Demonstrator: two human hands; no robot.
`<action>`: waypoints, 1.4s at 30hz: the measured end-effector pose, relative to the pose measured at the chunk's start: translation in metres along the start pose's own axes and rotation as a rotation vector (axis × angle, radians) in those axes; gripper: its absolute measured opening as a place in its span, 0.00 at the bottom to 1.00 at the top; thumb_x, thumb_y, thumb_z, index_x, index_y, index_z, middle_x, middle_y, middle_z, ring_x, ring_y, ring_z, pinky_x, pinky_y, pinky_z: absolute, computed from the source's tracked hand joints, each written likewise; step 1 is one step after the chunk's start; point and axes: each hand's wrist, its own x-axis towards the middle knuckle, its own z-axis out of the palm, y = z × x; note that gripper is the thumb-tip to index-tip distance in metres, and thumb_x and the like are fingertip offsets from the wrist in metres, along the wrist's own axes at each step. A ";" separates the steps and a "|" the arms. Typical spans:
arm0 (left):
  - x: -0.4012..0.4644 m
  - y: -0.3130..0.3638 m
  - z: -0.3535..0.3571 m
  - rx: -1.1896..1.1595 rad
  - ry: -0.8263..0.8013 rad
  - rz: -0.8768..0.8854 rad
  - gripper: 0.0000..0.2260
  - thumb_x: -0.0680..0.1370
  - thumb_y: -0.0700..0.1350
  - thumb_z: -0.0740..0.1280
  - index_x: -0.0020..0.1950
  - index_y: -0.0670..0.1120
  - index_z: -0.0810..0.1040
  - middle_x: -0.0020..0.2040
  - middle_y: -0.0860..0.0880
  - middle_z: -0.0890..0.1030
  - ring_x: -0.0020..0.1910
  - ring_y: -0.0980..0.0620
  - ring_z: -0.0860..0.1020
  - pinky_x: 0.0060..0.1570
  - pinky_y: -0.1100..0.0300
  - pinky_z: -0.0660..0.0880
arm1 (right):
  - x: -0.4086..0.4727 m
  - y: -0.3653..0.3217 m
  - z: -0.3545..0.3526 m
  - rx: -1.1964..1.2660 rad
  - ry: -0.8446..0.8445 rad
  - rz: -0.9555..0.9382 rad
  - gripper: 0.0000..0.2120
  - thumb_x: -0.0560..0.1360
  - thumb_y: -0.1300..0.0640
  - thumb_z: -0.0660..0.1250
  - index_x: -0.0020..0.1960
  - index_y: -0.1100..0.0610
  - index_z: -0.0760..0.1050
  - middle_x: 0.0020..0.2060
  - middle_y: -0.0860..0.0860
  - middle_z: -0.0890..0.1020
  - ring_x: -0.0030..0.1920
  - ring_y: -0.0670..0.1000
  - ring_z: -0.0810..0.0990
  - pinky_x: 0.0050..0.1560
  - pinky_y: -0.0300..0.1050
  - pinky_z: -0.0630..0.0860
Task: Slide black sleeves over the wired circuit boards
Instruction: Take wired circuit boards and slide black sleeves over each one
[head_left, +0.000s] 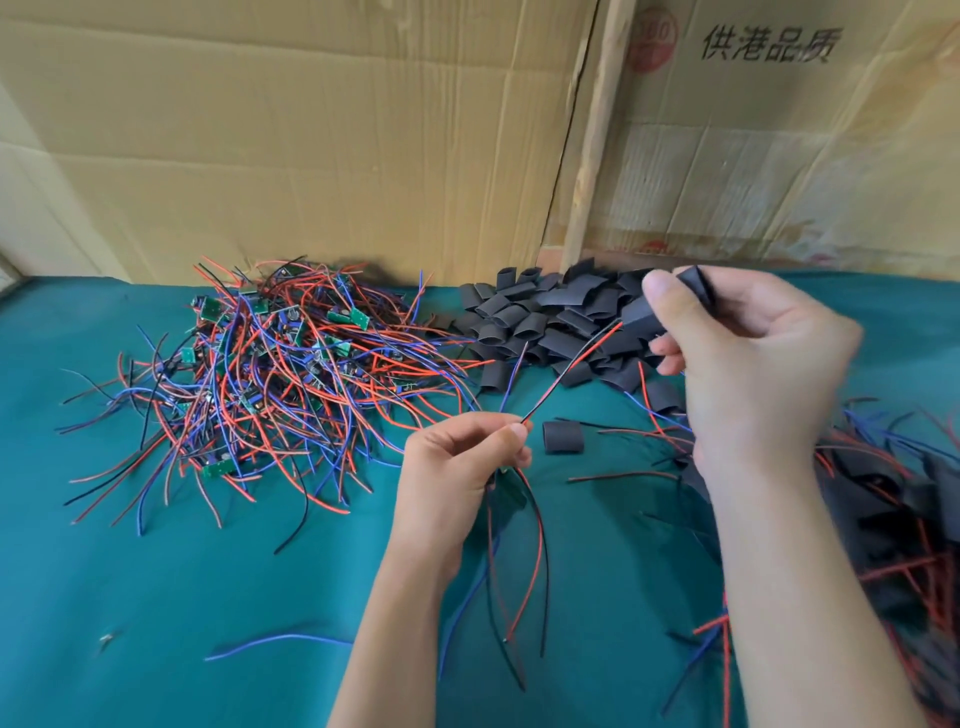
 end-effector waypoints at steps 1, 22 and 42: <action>0.000 0.000 0.000 0.000 0.001 0.004 0.07 0.76 0.40 0.73 0.39 0.48 0.87 0.34 0.45 0.84 0.35 0.53 0.79 0.32 0.69 0.69 | -0.001 -0.001 0.002 -0.019 0.001 -0.020 0.04 0.71 0.54 0.79 0.41 0.50 0.84 0.29 0.49 0.84 0.26 0.49 0.80 0.27 0.40 0.74; -0.002 0.002 0.002 0.007 -0.059 0.139 0.08 0.76 0.35 0.72 0.40 0.44 0.86 0.33 0.47 0.83 0.33 0.57 0.79 0.37 0.71 0.71 | -0.003 0.020 0.001 0.139 -0.059 0.383 0.06 0.71 0.59 0.80 0.39 0.56 0.84 0.26 0.49 0.81 0.25 0.48 0.77 0.26 0.38 0.73; 0.001 -0.006 -0.002 -0.124 -0.120 -0.014 0.15 0.67 0.38 0.78 0.53 0.45 0.84 0.49 0.43 0.85 0.48 0.48 0.82 0.55 0.54 0.79 | -0.026 0.051 0.020 -0.054 -0.337 0.509 0.14 0.68 0.57 0.82 0.44 0.62 0.79 0.28 0.54 0.82 0.25 0.49 0.77 0.25 0.38 0.72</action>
